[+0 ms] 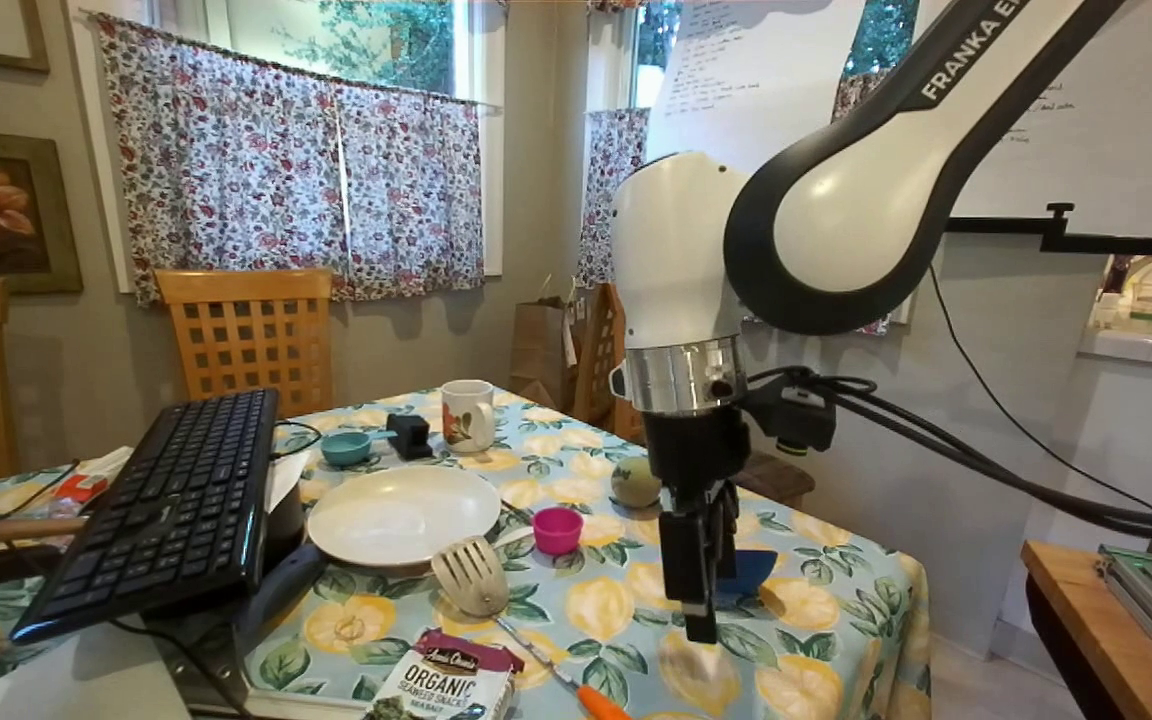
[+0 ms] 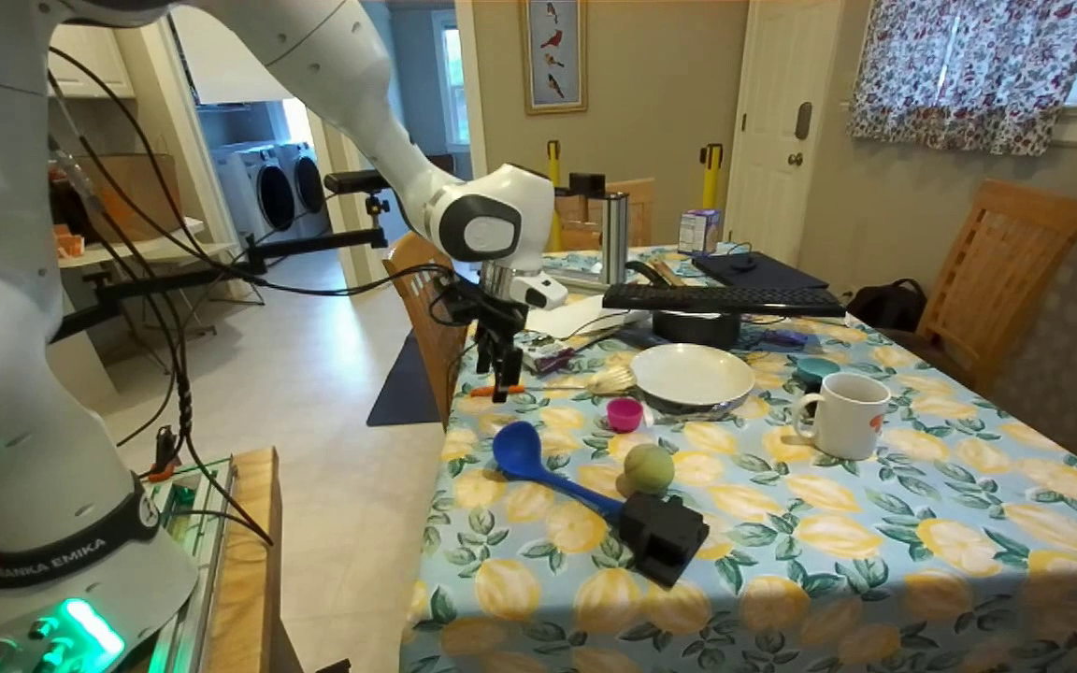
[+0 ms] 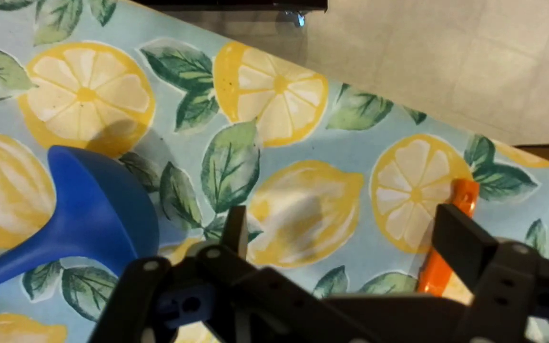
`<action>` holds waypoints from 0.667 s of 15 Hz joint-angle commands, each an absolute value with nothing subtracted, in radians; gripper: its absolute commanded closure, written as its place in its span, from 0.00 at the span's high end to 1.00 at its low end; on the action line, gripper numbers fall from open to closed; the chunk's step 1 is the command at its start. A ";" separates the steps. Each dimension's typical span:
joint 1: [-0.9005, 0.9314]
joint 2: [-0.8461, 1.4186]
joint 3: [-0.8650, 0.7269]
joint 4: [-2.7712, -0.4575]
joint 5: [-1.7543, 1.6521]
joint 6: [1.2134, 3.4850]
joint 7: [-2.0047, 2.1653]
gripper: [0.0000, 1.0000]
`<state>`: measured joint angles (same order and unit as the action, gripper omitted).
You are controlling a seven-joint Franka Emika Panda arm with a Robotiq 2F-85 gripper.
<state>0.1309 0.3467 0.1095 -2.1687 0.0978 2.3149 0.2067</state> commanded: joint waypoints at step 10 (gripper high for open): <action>0.453 0.520 -0.044 -2.064 -0.209 2.471 0.732 1.00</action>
